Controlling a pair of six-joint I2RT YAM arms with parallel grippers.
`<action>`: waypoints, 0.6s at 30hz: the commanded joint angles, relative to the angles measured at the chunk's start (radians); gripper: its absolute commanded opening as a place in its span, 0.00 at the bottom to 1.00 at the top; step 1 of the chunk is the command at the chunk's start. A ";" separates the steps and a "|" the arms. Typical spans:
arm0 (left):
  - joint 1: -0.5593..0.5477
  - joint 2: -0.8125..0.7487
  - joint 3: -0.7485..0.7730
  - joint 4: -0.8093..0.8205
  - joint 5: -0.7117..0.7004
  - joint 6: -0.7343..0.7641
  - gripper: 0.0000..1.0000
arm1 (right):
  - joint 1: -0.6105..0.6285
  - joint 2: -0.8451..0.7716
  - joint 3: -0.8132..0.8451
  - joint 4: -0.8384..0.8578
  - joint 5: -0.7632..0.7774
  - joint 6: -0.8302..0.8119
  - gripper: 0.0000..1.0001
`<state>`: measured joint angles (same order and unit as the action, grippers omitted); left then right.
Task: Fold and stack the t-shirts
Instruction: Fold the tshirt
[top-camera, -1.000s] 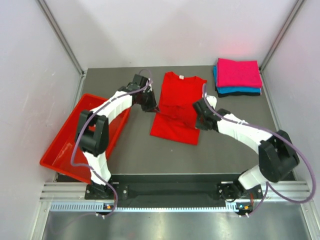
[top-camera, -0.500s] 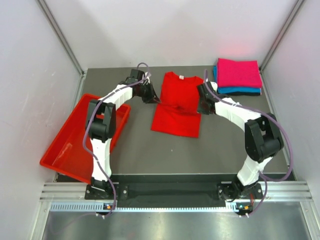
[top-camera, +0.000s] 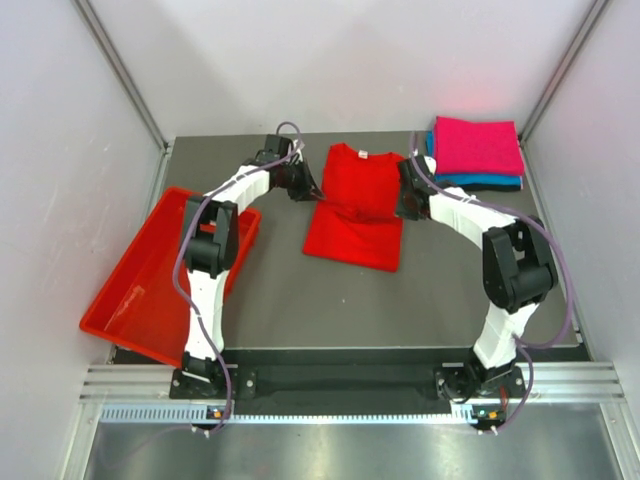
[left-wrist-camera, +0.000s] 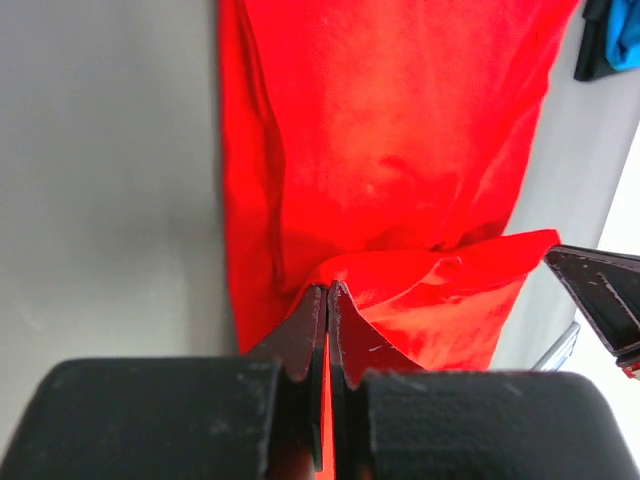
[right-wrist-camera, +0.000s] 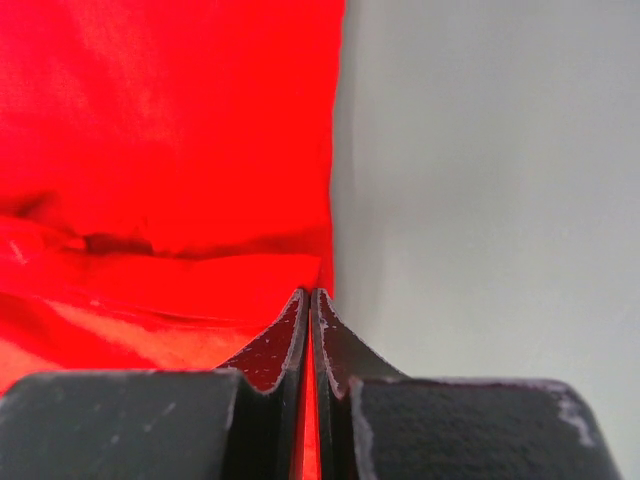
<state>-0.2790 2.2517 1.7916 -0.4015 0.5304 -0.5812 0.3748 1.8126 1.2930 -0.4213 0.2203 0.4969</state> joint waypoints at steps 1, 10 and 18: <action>0.017 0.026 0.072 0.013 -0.040 -0.003 0.00 | -0.025 0.022 0.064 0.056 0.022 -0.024 0.00; 0.026 0.068 0.112 0.069 -0.009 -0.022 0.00 | -0.048 0.091 0.126 0.082 0.013 -0.044 0.00; 0.037 0.074 0.127 0.092 -0.015 -0.002 0.30 | -0.054 0.137 0.160 0.101 -0.010 -0.069 0.08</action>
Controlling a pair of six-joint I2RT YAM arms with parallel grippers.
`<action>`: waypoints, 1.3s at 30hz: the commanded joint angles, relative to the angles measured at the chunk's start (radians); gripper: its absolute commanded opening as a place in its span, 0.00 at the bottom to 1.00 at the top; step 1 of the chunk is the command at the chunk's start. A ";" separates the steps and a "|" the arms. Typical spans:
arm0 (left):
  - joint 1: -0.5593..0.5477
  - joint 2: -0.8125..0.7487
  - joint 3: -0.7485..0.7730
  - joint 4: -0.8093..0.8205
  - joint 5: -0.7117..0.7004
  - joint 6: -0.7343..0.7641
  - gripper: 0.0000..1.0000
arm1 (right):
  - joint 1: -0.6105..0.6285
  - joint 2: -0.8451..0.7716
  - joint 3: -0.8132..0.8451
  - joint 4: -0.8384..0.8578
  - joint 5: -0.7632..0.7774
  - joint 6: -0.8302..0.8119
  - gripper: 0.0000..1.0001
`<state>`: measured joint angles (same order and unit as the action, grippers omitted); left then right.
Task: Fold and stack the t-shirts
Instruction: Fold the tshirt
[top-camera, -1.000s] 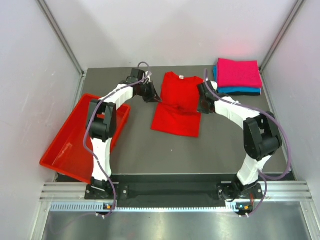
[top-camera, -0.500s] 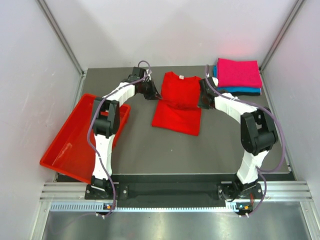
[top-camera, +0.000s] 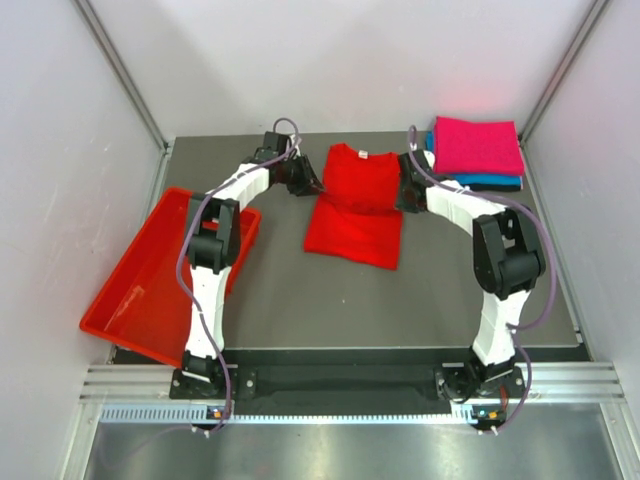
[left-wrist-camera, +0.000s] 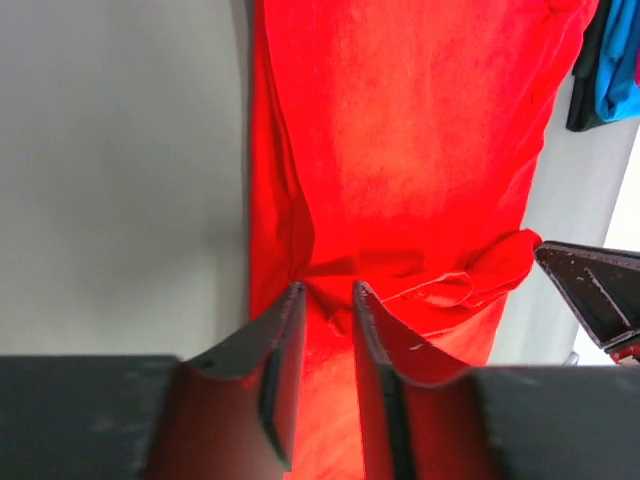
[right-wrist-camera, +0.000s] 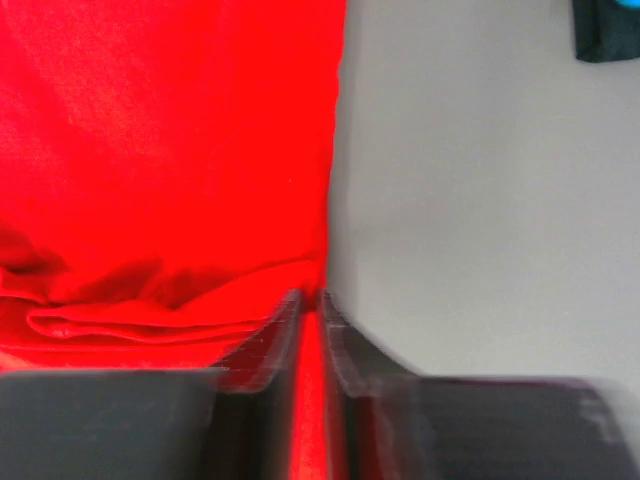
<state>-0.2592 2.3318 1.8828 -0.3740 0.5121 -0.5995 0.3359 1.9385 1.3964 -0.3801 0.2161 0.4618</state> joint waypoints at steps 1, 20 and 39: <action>0.018 -0.032 0.026 0.063 -0.012 0.021 0.32 | -0.015 0.010 0.062 0.060 -0.011 -0.037 0.20; -0.086 -0.212 -0.234 0.066 -0.113 0.075 0.06 | -0.014 -0.135 -0.102 0.110 -0.213 -0.003 0.02; -0.087 0.003 0.084 -0.020 -0.172 0.084 0.07 | -0.047 0.016 -0.019 0.161 -0.195 0.032 0.02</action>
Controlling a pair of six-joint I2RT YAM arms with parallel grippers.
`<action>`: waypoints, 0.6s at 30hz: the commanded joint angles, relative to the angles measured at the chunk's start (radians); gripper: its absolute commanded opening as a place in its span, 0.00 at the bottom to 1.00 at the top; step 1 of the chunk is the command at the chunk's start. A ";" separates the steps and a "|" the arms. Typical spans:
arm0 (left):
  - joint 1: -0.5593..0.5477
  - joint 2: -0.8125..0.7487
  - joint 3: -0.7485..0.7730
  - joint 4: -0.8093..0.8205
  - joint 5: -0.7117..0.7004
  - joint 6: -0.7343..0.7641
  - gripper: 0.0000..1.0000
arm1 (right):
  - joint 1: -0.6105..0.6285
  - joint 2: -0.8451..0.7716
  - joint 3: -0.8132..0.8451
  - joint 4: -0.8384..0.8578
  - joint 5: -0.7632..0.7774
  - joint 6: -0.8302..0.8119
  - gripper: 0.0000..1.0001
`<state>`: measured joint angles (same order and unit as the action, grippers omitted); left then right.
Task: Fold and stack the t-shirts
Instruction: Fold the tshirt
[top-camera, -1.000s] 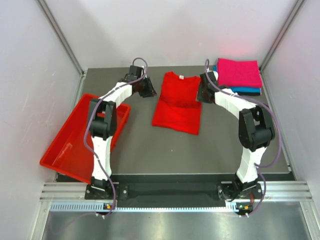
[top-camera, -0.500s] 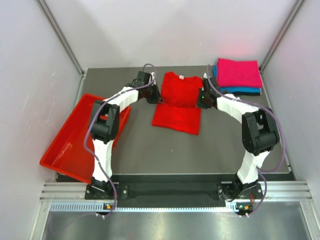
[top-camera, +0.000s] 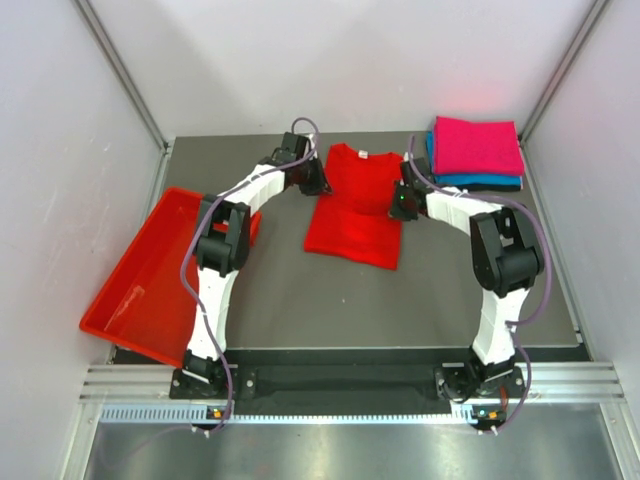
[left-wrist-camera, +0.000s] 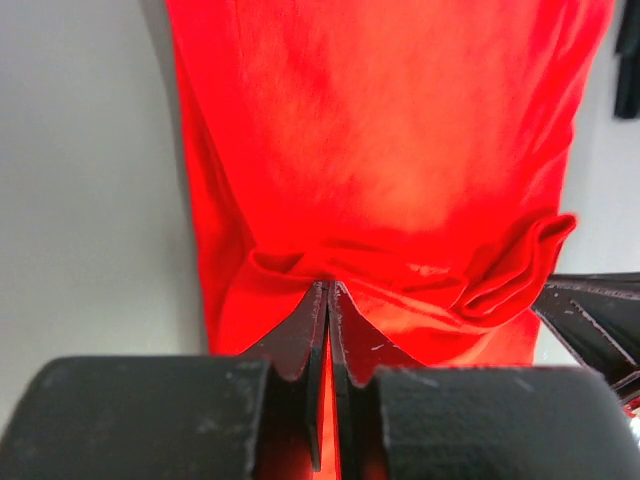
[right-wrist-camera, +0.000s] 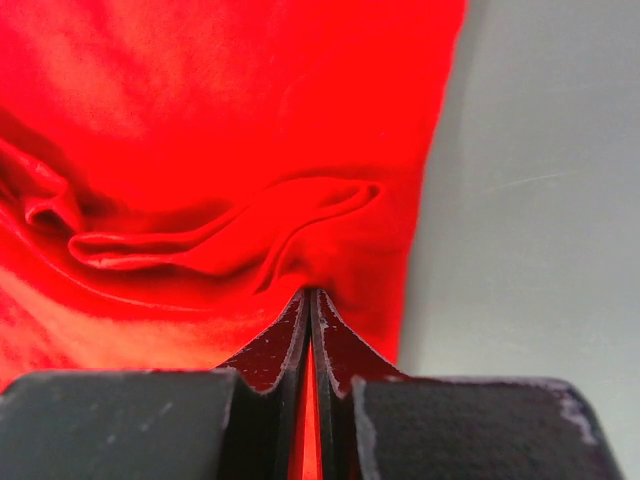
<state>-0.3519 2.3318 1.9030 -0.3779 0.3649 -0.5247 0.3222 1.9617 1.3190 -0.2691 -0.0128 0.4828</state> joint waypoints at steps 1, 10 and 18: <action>0.005 0.004 0.067 -0.019 -0.033 0.008 0.07 | -0.041 -0.006 0.062 0.051 0.033 0.011 0.02; 0.014 0.029 0.073 -0.015 -0.044 0.006 0.08 | -0.051 0.041 0.118 0.068 0.016 0.016 0.03; 0.056 0.015 0.079 -0.007 0.042 0.120 0.27 | -0.072 0.060 0.152 0.070 -0.048 -0.062 0.16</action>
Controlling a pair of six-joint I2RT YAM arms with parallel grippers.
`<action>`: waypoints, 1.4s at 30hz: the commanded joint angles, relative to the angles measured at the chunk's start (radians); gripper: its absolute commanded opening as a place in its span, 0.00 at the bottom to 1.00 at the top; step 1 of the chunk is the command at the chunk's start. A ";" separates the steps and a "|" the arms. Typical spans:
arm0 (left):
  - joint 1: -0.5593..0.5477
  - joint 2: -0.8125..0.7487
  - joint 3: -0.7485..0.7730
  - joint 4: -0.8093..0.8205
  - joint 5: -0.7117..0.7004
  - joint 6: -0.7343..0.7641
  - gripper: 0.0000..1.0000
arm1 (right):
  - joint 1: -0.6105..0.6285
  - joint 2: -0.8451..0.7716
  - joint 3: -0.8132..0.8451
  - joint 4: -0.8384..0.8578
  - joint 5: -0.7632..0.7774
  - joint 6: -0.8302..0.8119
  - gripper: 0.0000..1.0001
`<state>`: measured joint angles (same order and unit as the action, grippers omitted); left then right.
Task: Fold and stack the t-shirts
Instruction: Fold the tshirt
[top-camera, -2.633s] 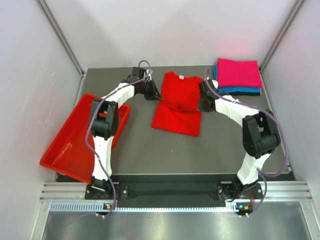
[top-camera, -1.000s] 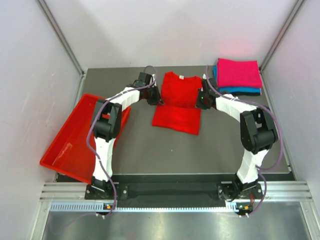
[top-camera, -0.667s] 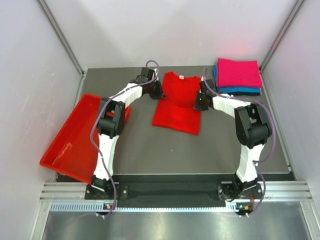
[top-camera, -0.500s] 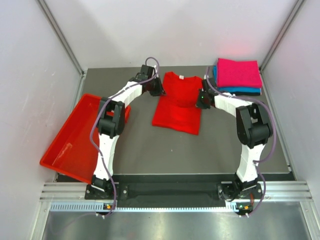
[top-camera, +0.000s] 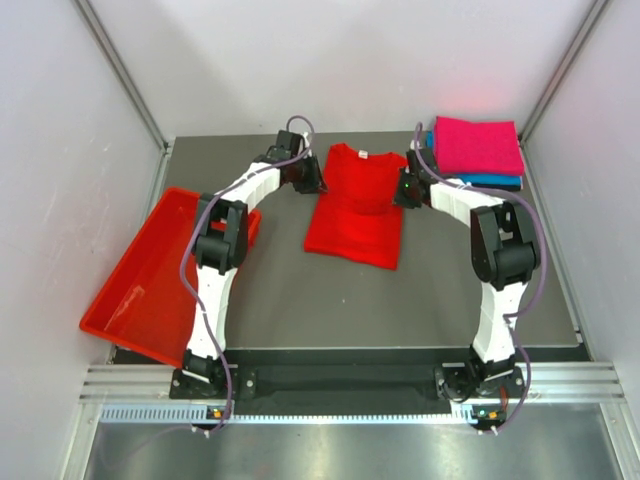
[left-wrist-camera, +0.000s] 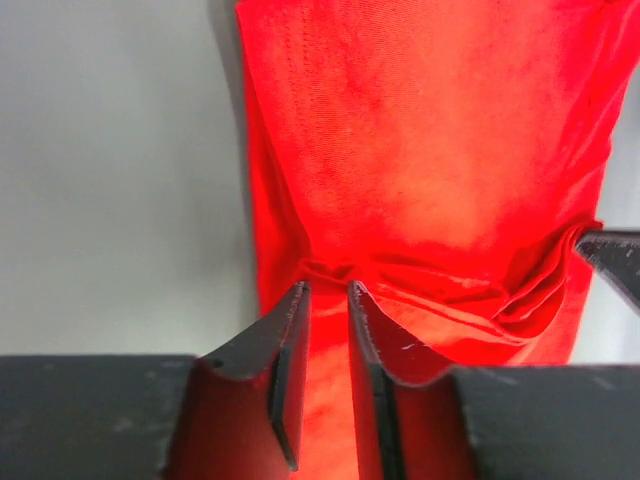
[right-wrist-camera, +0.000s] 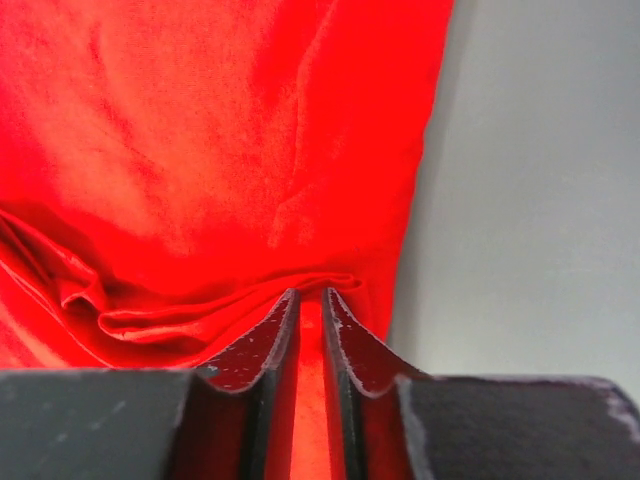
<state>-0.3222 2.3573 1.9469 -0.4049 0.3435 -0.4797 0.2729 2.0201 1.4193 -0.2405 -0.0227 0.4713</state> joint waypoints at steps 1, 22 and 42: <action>0.029 -0.012 0.032 0.021 0.071 0.108 0.29 | -0.029 0.000 0.052 0.040 -0.051 -0.092 0.17; 0.046 0.025 0.017 0.051 0.253 0.294 0.40 | -0.127 0.014 0.021 0.069 -0.378 -0.306 0.32; 0.046 0.049 0.030 0.089 0.267 0.254 0.03 | -0.132 0.019 0.026 0.052 -0.290 -0.300 0.29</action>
<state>-0.2783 2.3985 1.9469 -0.3866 0.5720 -0.2211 0.1516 2.0537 1.4082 -0.2092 -0.3405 0.1829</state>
